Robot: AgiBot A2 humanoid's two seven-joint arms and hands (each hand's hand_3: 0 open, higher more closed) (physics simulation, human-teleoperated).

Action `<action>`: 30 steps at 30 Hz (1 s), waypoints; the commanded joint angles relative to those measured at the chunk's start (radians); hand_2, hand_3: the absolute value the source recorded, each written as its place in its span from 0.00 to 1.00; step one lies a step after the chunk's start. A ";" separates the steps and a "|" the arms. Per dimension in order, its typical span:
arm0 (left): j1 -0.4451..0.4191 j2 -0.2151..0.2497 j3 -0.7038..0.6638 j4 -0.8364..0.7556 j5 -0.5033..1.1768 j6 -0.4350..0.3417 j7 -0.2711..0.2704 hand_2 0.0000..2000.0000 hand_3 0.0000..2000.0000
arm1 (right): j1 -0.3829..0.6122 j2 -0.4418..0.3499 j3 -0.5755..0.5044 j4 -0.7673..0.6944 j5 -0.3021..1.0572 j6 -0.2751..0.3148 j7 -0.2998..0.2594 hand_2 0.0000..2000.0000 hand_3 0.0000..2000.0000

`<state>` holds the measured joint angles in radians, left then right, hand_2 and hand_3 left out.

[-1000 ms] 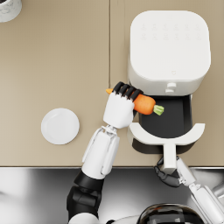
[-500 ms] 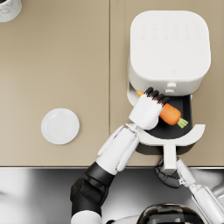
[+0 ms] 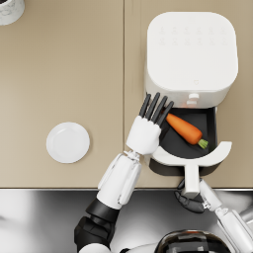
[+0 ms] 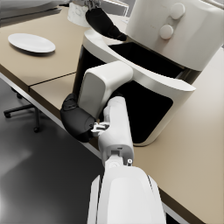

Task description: Pick up the carrot and place it into the air fryer

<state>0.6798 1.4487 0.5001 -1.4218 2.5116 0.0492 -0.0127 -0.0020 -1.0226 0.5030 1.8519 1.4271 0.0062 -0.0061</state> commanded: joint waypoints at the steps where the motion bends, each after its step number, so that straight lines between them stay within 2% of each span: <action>1: -0.118 -0.052 -0.251 -0.153 0.000 -0.011 0.003 0.00 0.00 | 0.002 -0.001 0.000 -0.002 0.000 0.001 0.000 1.00 1.00; 7: -0.210 -0.064 -0.432 -0.260 0.000 -0.045 0.012 0.00 0.00 | 0.005 -0.002 -0.001 -0.005 0.001 0.004 0.001 1.00 1.00; 13: -0.181 -0.065 -0.516 -0.376 0.000 -0.049 0.013 0.00 0.00 | 0.005 -0.002 -0.001 -0.005 0.000 0.005 0.001 1.00 1.00; 14: -0.182 -0.066 -0.531 -0.395 0.000 -0.049 0.013 0.00 0.00 | 0.046 -0.095 -0.048 0.239 0.001 0.005 0.001 1.00 1.00; 17: -0.200 -0.066 -0.550 -0.427 -0.001 -0.050 0.013 0.00 0.00 | 0.110 -0.230 -0.118 0.164 0.001 0.103 -0.002 1.00 1.00; 20: -0.203 -0.067 -0.559 -0.414 -0.001 -0.050 0.013 0.00 0.00 | 0.160 -0.323 -0.154 0.107 0.001 0.162 -0.001 1.00 1.00; 25: -0.197 -0.069 -0.573 -0.412 -0.001 -0.050 0.013 0.00 0.00 | 0.271 -0.442 -0.206 -0.063 0.003 0.210 -0.010 1.00 1.00; 29: -0.210 -0.070 -0.569 -0.406 -0.001 -0.050 0.013 0.00 0.00 | 0.363 -0.493 -0.244 -0.190 0.005 0.229 -0.023 1.00 1.00; 30: -0.185 -0.072 -0.566 -0.404 -0.001 -0.050 0.013 0.00 0.00 | 0.385 -0.504 -0.253 -0.225 0.005 0.236 -0.025 1.00 1.00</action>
<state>0.4731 1.3779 -0.0678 -1.8260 2.5107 -0.0005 0.0001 0.2523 -1.4465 0.2408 1.4345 1.4329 0.2454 -0.0329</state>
